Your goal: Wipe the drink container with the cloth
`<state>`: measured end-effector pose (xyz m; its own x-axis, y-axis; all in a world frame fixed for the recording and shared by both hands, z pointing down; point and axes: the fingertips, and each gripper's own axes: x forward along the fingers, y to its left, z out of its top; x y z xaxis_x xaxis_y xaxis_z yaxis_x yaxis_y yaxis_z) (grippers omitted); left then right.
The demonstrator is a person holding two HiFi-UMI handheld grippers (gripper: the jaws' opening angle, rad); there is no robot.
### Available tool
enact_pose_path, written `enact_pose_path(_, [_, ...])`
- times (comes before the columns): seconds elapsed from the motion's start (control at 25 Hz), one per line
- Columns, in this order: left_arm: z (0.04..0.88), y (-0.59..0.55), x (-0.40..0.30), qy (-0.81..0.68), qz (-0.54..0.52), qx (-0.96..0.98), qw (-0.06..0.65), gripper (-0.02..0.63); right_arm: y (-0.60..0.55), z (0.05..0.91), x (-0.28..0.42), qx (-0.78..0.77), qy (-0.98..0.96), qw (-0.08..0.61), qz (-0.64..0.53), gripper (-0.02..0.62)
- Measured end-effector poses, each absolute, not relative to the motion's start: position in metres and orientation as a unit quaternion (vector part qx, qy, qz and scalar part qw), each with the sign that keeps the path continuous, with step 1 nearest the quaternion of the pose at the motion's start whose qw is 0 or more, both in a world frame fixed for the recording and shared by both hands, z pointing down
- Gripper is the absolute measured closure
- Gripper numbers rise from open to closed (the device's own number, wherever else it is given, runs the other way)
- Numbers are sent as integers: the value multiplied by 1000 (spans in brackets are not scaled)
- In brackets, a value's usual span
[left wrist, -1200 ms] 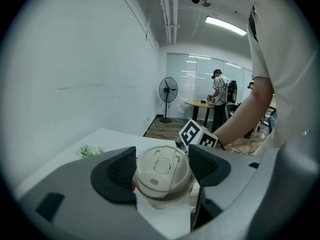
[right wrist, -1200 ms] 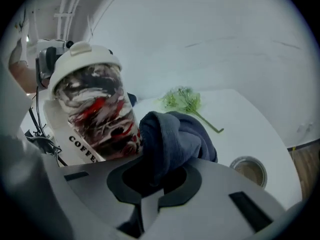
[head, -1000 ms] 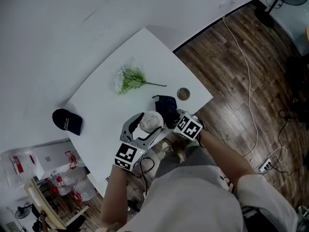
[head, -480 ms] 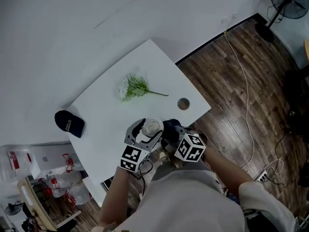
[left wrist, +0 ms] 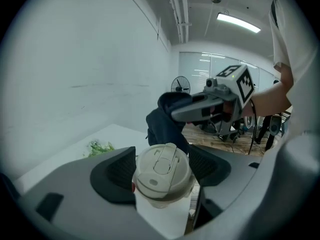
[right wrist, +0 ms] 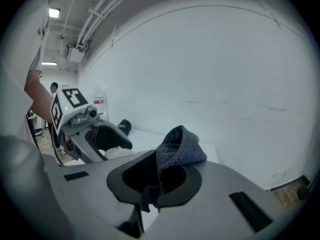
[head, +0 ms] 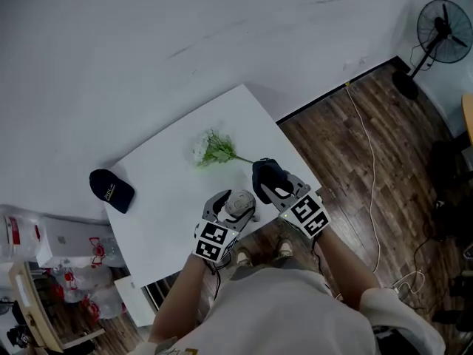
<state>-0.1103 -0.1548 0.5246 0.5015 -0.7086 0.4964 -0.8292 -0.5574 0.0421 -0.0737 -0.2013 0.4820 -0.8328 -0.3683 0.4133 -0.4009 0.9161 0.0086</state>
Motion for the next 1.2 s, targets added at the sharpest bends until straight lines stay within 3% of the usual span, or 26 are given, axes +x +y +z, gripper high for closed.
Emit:
enact_pose_path(0.36, [497,-148,-124,-494,161,839,159,268,-203,368,-60,240,-959,149,-15,552])
enact_pose_path(0.56, [431,-151,-156,-542,115,825,113,273,-200,312,-57,250,-961,116,-31,552])
enact_pose_path(0.68, [384,-152,-178,-573,105,809,74,376,-194,277,-56,246,-965,87,-39,552])
enact_pose_path(0.8, [336,-148,-193,-590,92,802,32,426,-188,240,-57,240,-968,53,-43,552])
enact_pose_path(1.0, [248,-127,-204,-597,32,801,-27,486,-173,188,-54,237,-970,4,-54,552])
enact_pose_path(1.2, [189,-108,-214,-616,36,781,-95,517,-154,147,-53,236,-968,-34,-77,552])
